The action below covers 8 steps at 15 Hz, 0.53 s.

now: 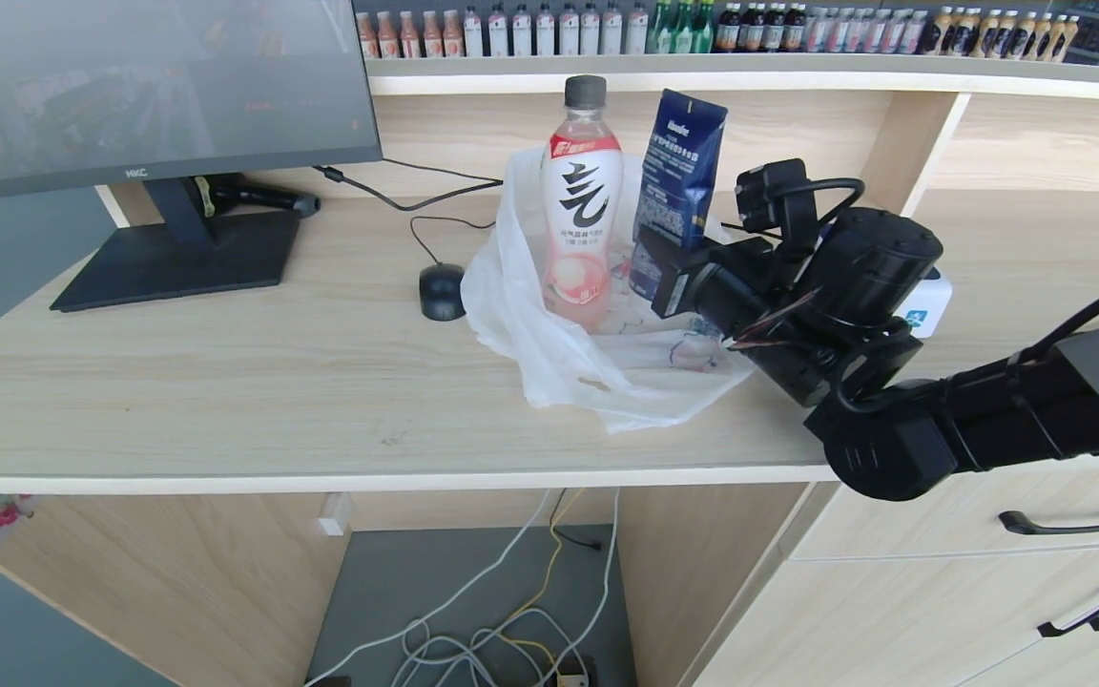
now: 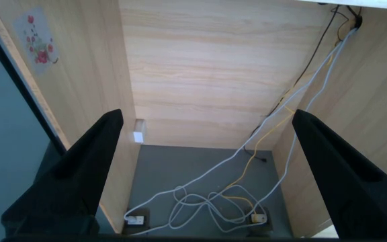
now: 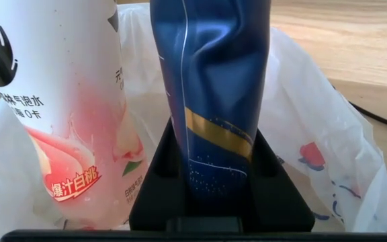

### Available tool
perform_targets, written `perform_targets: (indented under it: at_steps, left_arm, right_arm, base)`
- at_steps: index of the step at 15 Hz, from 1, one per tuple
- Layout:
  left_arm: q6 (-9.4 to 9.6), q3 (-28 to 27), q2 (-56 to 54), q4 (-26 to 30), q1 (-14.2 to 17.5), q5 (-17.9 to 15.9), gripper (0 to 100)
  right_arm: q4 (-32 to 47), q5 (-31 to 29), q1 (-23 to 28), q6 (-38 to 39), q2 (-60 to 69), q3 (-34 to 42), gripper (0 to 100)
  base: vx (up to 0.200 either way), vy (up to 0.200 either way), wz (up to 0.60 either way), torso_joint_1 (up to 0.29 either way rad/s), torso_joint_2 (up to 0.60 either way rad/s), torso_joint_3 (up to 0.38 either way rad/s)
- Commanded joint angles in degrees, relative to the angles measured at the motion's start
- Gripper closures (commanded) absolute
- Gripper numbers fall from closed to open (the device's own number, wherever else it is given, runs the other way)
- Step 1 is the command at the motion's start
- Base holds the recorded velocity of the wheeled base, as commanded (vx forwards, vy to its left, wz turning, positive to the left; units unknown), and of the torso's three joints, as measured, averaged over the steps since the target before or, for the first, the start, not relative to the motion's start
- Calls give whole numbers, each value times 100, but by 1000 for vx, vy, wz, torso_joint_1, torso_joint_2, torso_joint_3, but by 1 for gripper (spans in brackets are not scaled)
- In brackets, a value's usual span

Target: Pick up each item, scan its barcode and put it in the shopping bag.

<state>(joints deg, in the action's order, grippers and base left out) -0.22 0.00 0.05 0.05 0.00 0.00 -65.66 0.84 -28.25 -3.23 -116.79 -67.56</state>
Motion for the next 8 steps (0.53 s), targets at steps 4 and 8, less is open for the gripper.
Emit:
perform_targets:
  at_steps: [4,8]
  left_arm:
    - [-4,0,-5,4,0,0,0]
    - [-4,0,-5,4,0,0,0]
  right_arm:
    - [-8,4,3,-2,7,-29,0]
    - [-8,4,3,-2,112,-126,0]
  base:
    - [0,0,0,0,0,0]
    - [0,0,0,0,0,0]
